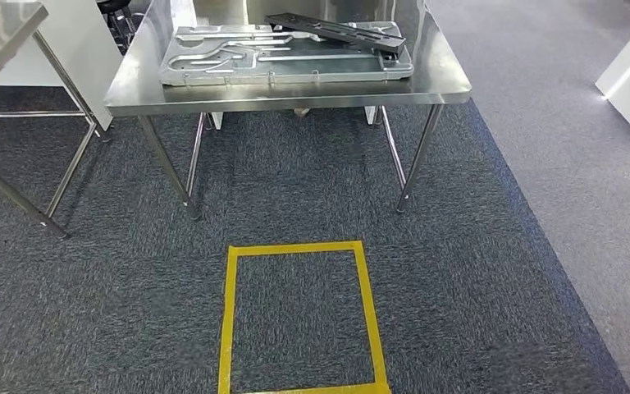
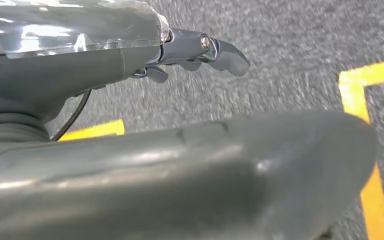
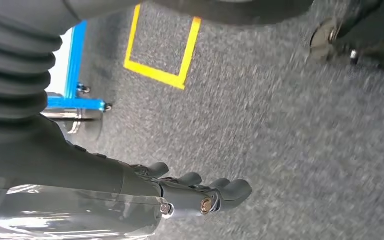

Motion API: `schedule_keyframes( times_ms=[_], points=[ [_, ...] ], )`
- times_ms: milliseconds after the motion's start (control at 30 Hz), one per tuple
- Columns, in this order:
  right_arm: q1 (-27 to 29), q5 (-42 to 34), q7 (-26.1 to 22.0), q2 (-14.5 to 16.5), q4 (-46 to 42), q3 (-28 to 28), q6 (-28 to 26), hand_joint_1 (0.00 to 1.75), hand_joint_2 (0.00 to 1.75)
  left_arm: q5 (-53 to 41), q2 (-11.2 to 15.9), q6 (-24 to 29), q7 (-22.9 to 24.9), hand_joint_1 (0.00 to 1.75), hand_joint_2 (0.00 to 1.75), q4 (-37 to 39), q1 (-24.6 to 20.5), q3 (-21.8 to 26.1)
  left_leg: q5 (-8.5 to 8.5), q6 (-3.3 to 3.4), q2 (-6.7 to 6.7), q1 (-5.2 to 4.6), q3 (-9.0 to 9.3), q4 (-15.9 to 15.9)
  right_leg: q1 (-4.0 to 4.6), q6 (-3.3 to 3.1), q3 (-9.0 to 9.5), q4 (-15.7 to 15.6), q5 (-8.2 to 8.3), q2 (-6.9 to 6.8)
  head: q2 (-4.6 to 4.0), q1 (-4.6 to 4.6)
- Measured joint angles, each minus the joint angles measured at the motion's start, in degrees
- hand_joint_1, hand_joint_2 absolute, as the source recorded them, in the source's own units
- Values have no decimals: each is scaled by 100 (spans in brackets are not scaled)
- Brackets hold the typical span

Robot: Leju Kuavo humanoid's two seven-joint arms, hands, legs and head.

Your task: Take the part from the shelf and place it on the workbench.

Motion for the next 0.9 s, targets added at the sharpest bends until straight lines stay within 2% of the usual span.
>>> schedule_keyframes(
  times_ms=[33, 67, 100, 133, 167, 200, 233, 267, 300, 333, 367, 400, 433, 467, 533, 567, 600, 667, 700, 733, 767, 800, 867, 900],
  points=[
    [10, 5, 4, 4, 11, 16, 2, 0, 0, 1, -4, -2, 1, 0, 0, 1, 3, 0, 72, 39, 9, 6, -54, -12, -11, 33, -32, 28, -48, 4, 0, 1],
    [20, 8, 9, 9, 21, 30, 2, 0, 0, 0, -9, 3, 2, 0, 0, 1, 4, -1, 153, 78, 19, 17, -123, -25, -22, 61, -85, 133, -202, 9, 0, 1],
    [29, 11, 13, 9, 26, 42, 2, 0, 0, -2, -14, 13, 2, 0, 0, 2, 5, -3, 234, 109, 28, 28, -212, -35, -35, 88, -165, 359, -469, 12, 0, 2],
    [33, 13, 15, 9, 30, 55, 2, 0, 0, -12, -18, 26, -2, 0, 0, 1, 5, -5, 308, 132, 34, 23, -315, -31, -51, 113, -260, 698, -799, 12, 0, 2],
    [33, 14, 16, 9, 33, 68, 2, 0, 0, -30, -20, 41, -12, 0, 0, 1, 11, -9, 375, 138, 37, 20, -416, -26, -58, 136, -340, 1072, -1055, 11, 0, 2],
    [35, 14, 16, 9, 37, 82, 2, 0, 0, -57, -22, 58, -23, 0, 44, 1, 18, -15, 443, 133, 43, 16, -520, -17, -63, 159, -384, 1416, -1177, 10, 0, 2],
    [36, 15, 16, 9, 42, 96, 2, 0, 0, -91, -25, 78, -33, 0, 87, 1, 23, -25, 509, 126, 50, 14, -625, -1, -67, 173, -367, 1632, -1123, 9, 0, 2],
    [39, 17, 16, 9, 46, 108, 2, 0, 0, -123, -27, 95, -40, 0, 131, 1, 25, -37, 569, 115, 56, 14, -724, 22, -72, 178, -278, 1683, -949, 9, 0, 2],
    [41, 25, 12, 9, 50, 118, -2, 0, 0, -147, -30, 107, -34, 0, 175, 1, 27, -52, 628, 101, 59, 13, -825, 54, -76, 170, -87, 1537, -743, 9, 0, 1],
    [42, 40, 0, 9, 53, 128, -10, 0, 0, -160, -32, 115, -14, 0, 175, 1, 28, -66, 679, 85, 58, 13, -911, 93, -78, 150, 207, 1200, -623, 8, 0, 1],
    [42, 61, -20, 9, 54, 141, -25, 0, 0, -164, -32, 116, 16, 0, 175, 1, 30, -77, 718, 64, 54, 6, -983, 140, -68, 121, 553, 732, -646, 7, 0, 1],
    [41, 86, -60, 9, 54, 159, -60, 0, 0, -165, -33, 123, 62, 0, 175, 1, 33, -87, 754, 38, 53, -4, -1040, 183, -57, 84, 862, 282, -756, 5, 0, 1],
    [40, 109, -113, 11, 54, 179, -112, 0, 44, -164, -36, 137, 117, 0, 175, 1, 35, -96, 785, 10, 54, -10, -1074, 214, -41, 45, 1067, -43, -884, 4, 0, 1],
    [41, 127, -170, 13, 55, 203, -172, 0, 87, -163, -38, 155, 171, 0, 175, 1, 36, -103, 817, -21, 58, -14, -1097, 231, -26, 9, 1154, -213, -965, 3, 0, 1],
    [57, 152, -262, 17, 59, 250, -321, 0, 175, -167, -40, 182, 254, 0, 175, 1, 40, -109, 827, -88, 51, -6, -1134, 257, -37, -77, 1118, -253, -923, -11, 0, 1],
    [66, 156, -286, 18, 61, 272, -388, 0, 175, -169, -40, 180, 274, 0, 175, 1, 49, -115, 732, -120, 36, 2, -1184, 350, -49, -122, 1083, -259, -877, -20, 0, 0],
    [74, 141, -300, 18, 62, 304, -442, 0, 175, -155, -40, 171, 283, 0, 175, 1, 65, -135, 552, -150, 20, 13, -1269, 553, -61, -160, 1040, -269, -825, -30, 0, 1],
    [90, 27, -316, 11, 55, 413, -470, 0, 175, -63, -34, 137, 291, 0, 175, 1, 121, -230, 68, -200, 3, 43, -1521, 1265, -59, -197, 936, -259, -748, -37, 0, 0],
    [102, -79, -319, 2, 43, 495, -450, 0, 175, 26, -30, 115, 292, 0, 175, 1, 160, -303, -103, -222, 3, 55, -1628, 1631, -55, -197, 885, -248, -716, -38, 0, 0],
    [114, -199, -321, -9, 25, 577, -427, 0, 175, 125, -25, 91, 295, 0, 175, 1, 203, -379, -172, -238, 3, 65, -1662, 1854, -53, -190, 837, -230, -691, -38, 0, -1],
    [123, -329, -323, -22, -1, 659, -405, 0, 175, 235, -20, 68, 298, 0, 175, 1, 249, -456, -131, -247, 3, 75, -1589, 1863, -53, -180, 793, -204, -674, -37, 0, -1],
    [130, -458, -325, -34, -30, 734, -383, 0, 175, 343, -14, 46, 300, 0, 175, 1, 294, -529, -7, -249, 4, 85, -1403, 1638, -55, -168, 756, -175, -663, -36, 0, -1],
    [135, -717, -332, -56, -97, 887, -338, 0, 87, 572, 4, 3, 302, 0, 175, 1, 369, -689, 244, -231, 2, 97, -853, 817, -53, -130, 696, -111, -659, -33, 0, -1],
    [137, -854, -337, -67, -132, 972, -313, 0, 44, 688, 14, -21, 302, 0, 175, 1, 401, -774, 311, -200, -4, 89, -666, 509, -47, -101, 674, -86, -658, -31, 0, 0]
  ],
)
